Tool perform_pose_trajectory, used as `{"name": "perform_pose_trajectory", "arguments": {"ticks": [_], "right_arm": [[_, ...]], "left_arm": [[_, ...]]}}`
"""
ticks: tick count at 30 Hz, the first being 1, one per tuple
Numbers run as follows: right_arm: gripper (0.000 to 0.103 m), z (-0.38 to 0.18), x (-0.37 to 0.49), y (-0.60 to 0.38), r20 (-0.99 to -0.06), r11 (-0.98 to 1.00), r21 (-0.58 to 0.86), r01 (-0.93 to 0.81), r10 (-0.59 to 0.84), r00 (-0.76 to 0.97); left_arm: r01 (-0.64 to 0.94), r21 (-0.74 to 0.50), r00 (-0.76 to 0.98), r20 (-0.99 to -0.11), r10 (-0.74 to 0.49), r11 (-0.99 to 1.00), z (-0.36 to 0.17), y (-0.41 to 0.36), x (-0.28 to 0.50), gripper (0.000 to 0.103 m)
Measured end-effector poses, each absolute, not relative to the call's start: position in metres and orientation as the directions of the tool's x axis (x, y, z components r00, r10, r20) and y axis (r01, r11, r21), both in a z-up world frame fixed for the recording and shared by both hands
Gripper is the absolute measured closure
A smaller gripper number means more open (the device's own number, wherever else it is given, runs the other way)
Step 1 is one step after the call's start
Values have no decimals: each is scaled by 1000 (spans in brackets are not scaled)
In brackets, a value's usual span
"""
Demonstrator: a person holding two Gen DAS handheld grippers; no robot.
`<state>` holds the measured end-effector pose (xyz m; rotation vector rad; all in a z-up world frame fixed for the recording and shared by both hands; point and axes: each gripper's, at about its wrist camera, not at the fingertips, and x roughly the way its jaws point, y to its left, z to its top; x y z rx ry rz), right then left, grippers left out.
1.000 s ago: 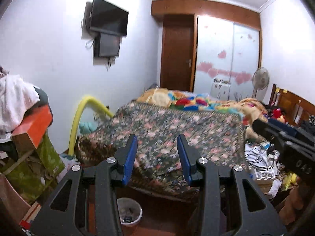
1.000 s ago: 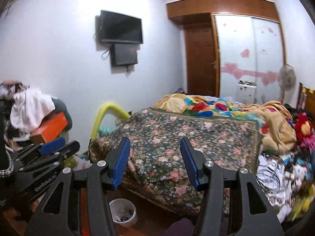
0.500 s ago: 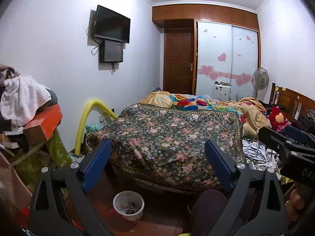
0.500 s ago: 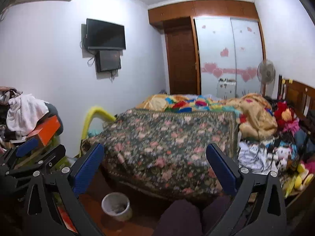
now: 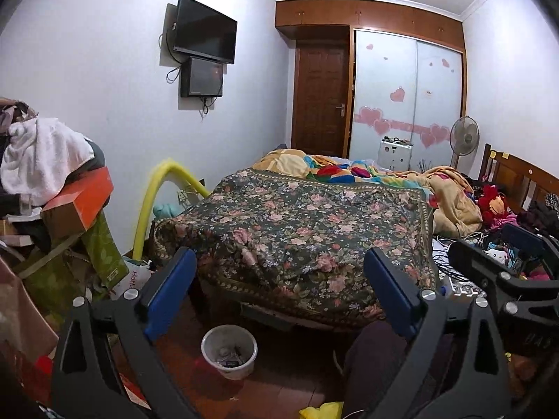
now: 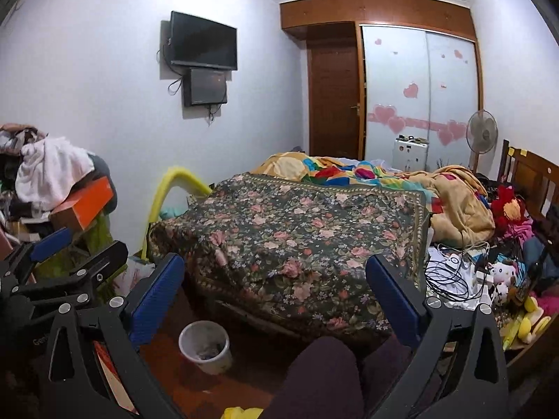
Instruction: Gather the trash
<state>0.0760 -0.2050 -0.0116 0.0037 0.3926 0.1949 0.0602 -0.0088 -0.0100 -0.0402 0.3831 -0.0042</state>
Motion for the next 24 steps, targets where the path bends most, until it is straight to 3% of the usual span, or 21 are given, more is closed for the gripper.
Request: {"name": "perform_pose_trajectory", "arguments": {"ticks": [24], "right_arm": [[0, -22, 79, -184, -462, 943, 50, -328, 313, 830]], "left_arm": [[-63, -23, 909, -414, 47, 998, -28, 7, 52, 6]]}}
